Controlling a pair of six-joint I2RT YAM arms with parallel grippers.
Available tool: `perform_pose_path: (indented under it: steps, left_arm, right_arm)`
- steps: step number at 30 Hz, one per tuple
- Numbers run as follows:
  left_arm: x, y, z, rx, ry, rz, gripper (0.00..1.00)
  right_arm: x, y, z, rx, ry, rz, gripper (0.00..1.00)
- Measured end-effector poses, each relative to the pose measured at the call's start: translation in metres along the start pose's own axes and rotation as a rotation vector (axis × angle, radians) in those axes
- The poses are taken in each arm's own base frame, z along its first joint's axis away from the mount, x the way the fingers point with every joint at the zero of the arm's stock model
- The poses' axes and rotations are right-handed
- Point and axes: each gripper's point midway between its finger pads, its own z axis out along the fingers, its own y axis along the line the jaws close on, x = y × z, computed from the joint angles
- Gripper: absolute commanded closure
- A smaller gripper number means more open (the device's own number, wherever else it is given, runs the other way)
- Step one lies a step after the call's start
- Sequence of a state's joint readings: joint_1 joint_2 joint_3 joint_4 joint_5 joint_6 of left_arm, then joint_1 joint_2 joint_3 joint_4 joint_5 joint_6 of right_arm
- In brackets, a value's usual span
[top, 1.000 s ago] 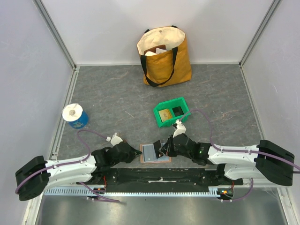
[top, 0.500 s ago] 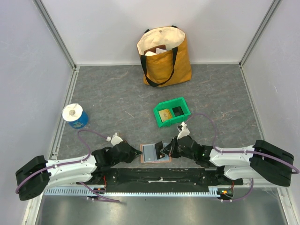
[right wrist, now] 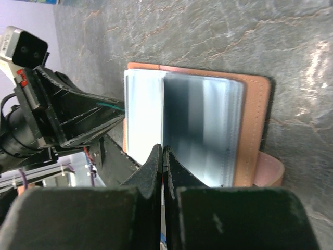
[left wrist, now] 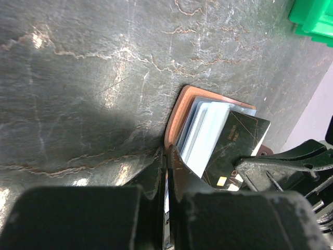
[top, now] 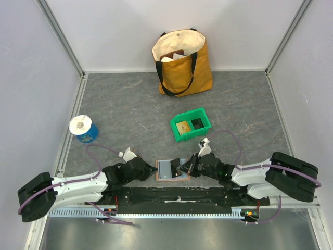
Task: Put the credit cards into the card holder
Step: Insert the credit card into the card holder.
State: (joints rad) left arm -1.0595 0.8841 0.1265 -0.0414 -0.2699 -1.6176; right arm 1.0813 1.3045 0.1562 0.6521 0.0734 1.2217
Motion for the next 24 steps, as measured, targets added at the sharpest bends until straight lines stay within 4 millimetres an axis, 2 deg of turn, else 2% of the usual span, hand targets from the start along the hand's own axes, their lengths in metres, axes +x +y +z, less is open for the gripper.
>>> perform_pose_path:
  steps: [6, 17, 24]
  left_arm:
    - [0.0002, -0.0007, 0.0004, 0.002, 0.000, -0.002, 0.98]
    - [0.0003, -0.0010, 0.0005, 0.003, 0.001, -0.003, 0.98]
    - [0.0002, -0.0014, -0.0001, 0.005, 0.001, -0.004, 0.98]
  right_arm:
    - [0.0011, 0.0114, -0.0011, -0.047, 0.011, 0.030, 1.00]
    - [0.0069, 0.0062, 0.0042, -0.055, 0.027, 0.045, 1.00]
    - [0.0034, 0.0033, 0.0054, -0.044, 0.018, -0.035, 1.00]
